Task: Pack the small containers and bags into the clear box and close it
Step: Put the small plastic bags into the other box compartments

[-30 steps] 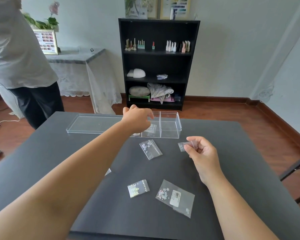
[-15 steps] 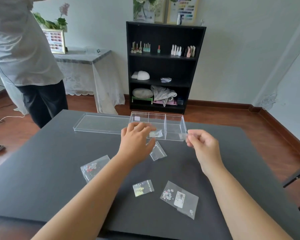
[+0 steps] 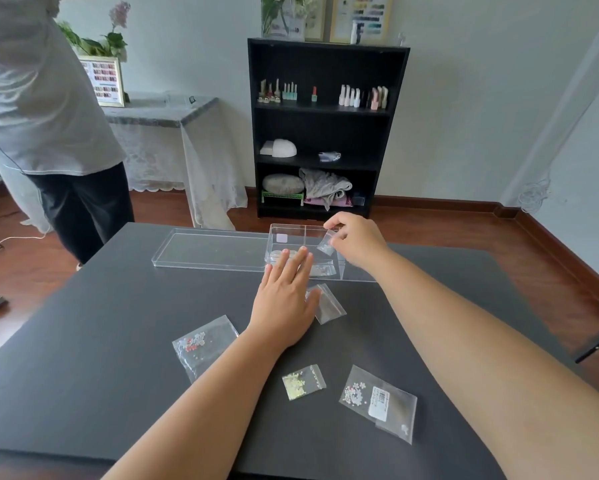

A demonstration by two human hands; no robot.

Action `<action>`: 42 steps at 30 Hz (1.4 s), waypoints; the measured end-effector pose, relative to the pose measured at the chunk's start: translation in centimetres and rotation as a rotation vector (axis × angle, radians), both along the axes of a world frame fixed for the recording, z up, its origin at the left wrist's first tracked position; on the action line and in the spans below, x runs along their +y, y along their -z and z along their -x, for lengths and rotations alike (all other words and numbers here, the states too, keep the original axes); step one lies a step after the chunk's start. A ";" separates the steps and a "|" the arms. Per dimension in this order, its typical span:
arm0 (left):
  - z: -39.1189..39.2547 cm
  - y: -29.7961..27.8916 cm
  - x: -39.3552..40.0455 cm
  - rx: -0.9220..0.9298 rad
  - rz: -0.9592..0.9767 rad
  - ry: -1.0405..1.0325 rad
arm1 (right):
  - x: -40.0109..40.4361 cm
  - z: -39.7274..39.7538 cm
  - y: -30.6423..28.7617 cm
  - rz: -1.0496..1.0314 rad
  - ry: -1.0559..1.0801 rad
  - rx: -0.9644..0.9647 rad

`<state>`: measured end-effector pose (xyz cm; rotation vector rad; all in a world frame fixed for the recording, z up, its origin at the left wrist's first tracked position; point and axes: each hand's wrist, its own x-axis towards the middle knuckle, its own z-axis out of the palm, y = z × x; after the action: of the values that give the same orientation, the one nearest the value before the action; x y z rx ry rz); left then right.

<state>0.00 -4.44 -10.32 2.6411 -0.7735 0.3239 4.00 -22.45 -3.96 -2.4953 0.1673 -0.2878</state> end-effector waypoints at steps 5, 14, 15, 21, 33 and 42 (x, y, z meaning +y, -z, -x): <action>0.0 -0.4 0.1 0.055 0.076 0.011 | 1.1 -1.4 -0.5 0.102 0.021 0.080; -0.5 0.1 0.1 0.036 0.106 0.011 | 2.0 -2.1 0.1 0.102 0.063 0.108; -0.5 0.1 0.1 0.037 0.107 0.010 | 1.9 -2.1 0.0 0.107 0.067 0.111; -0.5 0.2 0.1 0.047 0.106 0.005 | 1.8 -1.7 0.3 0.083 0.081 0.097; -0.3 0.0 0.2 0.064 0.104 0.009 | 1.8 -1.3 0.6 0.118 -0.002 0.047; -0.5 -0.3 0.8 -0.015 0.128 -0.004 | 0.8 3.3 1.3 0.043 0.025 -0.239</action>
<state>0.51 -3.61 -10.02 2.5236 -0.7271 0.3819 0.68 -21.66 -5.23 -2.4780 0.0948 -0.6022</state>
